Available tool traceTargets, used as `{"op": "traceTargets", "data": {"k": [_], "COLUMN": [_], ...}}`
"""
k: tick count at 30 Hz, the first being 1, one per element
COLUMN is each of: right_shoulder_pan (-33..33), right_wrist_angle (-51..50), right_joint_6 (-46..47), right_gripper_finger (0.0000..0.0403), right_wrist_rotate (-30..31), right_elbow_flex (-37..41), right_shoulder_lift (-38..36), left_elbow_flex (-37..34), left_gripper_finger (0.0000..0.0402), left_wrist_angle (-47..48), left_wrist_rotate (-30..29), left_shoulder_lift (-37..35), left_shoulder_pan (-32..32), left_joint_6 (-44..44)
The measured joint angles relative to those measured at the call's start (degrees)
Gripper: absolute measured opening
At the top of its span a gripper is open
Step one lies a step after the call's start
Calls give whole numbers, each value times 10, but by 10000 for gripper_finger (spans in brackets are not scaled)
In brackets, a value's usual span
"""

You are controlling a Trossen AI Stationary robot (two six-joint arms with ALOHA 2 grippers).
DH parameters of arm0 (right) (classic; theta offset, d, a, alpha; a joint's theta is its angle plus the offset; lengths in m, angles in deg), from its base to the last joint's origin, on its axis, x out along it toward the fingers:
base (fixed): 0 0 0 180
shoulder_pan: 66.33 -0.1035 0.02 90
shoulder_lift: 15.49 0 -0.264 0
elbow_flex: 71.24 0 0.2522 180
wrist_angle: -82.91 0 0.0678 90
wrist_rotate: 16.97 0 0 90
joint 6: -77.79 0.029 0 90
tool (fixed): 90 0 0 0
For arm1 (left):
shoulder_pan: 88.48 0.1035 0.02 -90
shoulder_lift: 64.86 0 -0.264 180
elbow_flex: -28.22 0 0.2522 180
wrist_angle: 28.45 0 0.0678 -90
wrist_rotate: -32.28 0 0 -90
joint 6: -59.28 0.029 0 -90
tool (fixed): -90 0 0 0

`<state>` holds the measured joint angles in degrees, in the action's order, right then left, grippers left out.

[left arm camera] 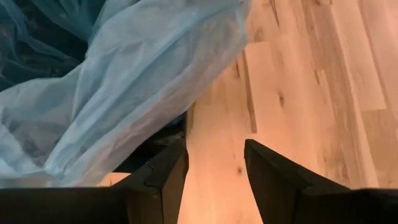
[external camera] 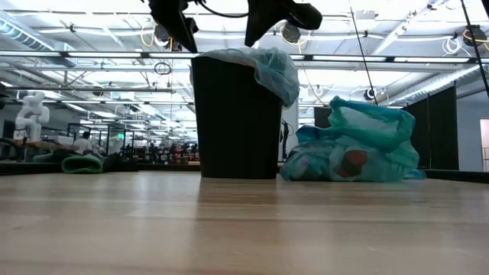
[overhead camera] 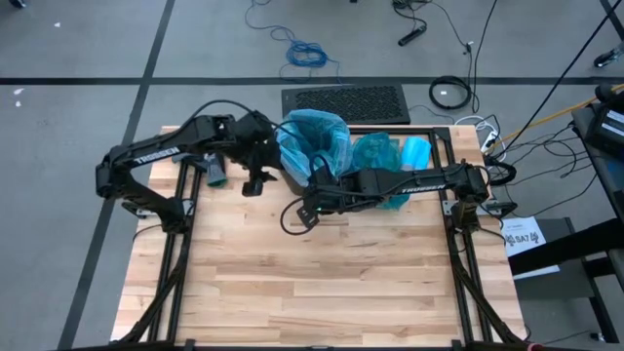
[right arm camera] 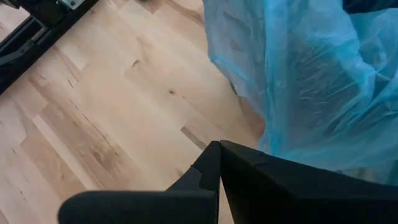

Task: Place trash/remove bag and relplace
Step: Insert the light blue trash bag into the bin

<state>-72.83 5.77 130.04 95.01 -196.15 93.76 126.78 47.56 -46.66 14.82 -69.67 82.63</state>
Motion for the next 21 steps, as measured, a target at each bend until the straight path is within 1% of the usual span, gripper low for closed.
{"op": "traceTargets", "data": {"k": [3,5,8,12,15,17,21], "right_shoulder_pan": [0,0,0,0,0,0,0], "right_wrist_angle": [0,0,0,2,3,3,6], "right_joint_6": [-7,-7,-7,-7,-6,-5,-5], "right_gripper_finger": [0,0,0,0,0,0,0], "right_wrist_rotate": [-13,-14,-14,-14,-14,-14,-15], "right_elbow_flex": [0,0,0,0,0,0,0], "right_shoulder_lift": [0,0,0,0,0,0,0], "left_elbow_flex": [0,0,0,0,0,0,2], "left_gripper_finger": [163,163,163,163,163,163,162], "left_wrist_angle": [-3,-9,-23,-32,-36,-42,-68], "left_wrist_rotate": [0,-12,-42,-72,-105,-138,-153], "left_shoulder_lift": [-9,-14,-17,-17,-6,8,33], "left_shoulder_pan": [-6,-6,-8,-11,-14,-14,-13], "left_joint_6": [0,14,46,109,155,165,166]}}
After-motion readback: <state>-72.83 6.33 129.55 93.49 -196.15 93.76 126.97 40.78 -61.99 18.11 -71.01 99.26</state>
